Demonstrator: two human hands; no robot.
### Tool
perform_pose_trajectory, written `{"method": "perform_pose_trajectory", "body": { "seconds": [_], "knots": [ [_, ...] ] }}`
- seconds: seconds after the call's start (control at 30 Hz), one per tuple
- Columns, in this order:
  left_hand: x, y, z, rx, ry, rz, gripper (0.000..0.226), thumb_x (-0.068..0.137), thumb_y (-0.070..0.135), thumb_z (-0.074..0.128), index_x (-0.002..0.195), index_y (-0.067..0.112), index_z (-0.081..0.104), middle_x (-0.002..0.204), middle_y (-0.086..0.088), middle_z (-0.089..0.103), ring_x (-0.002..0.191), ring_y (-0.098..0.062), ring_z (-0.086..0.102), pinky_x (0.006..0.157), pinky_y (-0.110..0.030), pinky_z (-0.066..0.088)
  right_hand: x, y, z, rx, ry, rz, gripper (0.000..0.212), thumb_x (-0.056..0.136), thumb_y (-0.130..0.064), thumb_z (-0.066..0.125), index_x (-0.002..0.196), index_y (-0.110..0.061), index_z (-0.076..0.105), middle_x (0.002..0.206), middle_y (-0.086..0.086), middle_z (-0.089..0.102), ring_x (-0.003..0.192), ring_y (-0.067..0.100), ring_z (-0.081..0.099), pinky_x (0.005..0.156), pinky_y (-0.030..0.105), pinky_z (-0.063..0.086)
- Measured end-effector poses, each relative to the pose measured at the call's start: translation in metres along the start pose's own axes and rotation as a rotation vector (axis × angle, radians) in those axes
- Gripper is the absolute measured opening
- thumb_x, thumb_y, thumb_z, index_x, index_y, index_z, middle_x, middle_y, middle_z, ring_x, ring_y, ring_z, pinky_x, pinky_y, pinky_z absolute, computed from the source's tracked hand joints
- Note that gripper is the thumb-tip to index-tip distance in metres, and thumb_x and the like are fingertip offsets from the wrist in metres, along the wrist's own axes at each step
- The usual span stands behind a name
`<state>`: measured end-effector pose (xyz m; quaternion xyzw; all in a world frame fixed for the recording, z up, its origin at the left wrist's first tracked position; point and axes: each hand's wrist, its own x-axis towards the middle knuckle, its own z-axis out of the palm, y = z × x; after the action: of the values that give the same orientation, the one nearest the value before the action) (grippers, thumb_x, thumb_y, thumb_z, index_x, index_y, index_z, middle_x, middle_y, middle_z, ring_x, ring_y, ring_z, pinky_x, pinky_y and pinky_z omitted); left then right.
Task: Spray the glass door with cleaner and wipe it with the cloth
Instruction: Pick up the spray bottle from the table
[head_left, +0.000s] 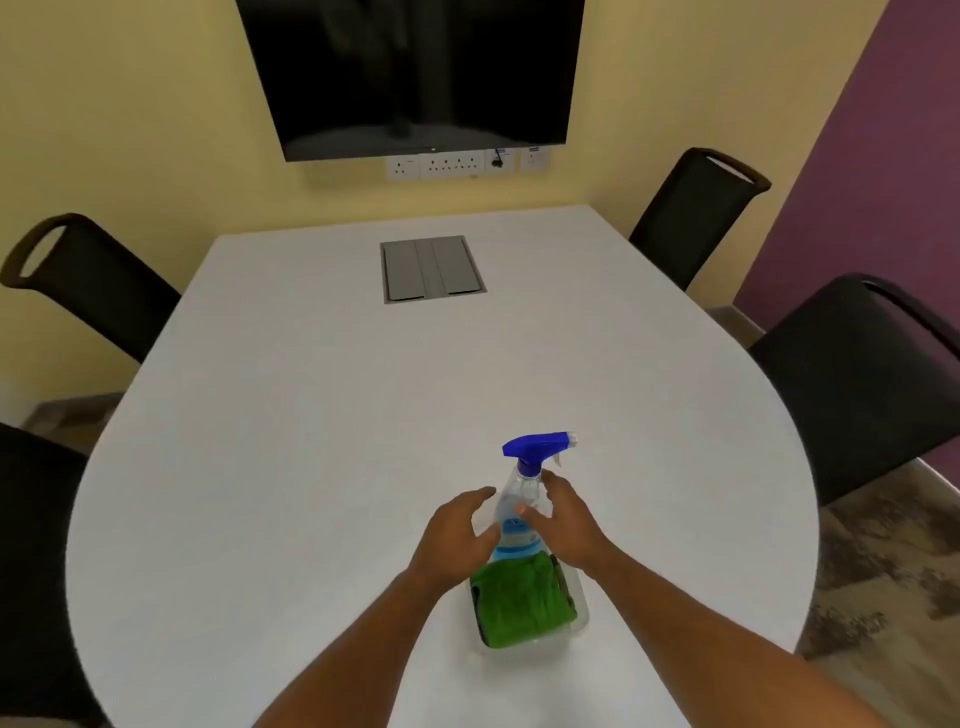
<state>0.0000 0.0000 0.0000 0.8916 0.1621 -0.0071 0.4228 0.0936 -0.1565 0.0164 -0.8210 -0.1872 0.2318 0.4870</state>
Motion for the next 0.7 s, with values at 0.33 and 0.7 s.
{"method": "perform_pose_trajectory", "body": {
  "seconds": [0.33, 0.7],
  "knots": [
    [0.009, 0.014, 0.006, -0.078, -0.01, 0.001, 0.085, 0.089, 0.05, 0.068, 0.158, 0.026, 0.024, 0.166, 0.004, 0.027, 0.15, -0.018, 0.034, 0.119, -0.037, 0.036, -0.004, -0.01, -0.012, -0.004, 0.089, -0.017, 0.036, 0.095, -0.026, 0.064, 0.126, -0.03, 0.048, 0.117, -0.009, 0.062, 0.115, 0.016, 0.062, 0.086, 0.022, 0.055],
    [0.035, 0.078, 0.02, -0.248, -0.151, 0.167, 0.074, 0.08, 0.042, 0.081, 0.145, 0.025, 0.052, 0.137, 0.01, 0.063, 0.122, -0.013, 0.062, 0.108, -0.034, 0.051, -0.052, -0.051, -0.099, -0.065, 0.158, -0.063, 0.046, 0.095, -0.026, 0.063, 0.139, -0.025, 0.046, 0.132, -0.003, 0.061, 0.116, 0.014, 0.059, 0.097, 0.032, 0.052]
  ]
}}
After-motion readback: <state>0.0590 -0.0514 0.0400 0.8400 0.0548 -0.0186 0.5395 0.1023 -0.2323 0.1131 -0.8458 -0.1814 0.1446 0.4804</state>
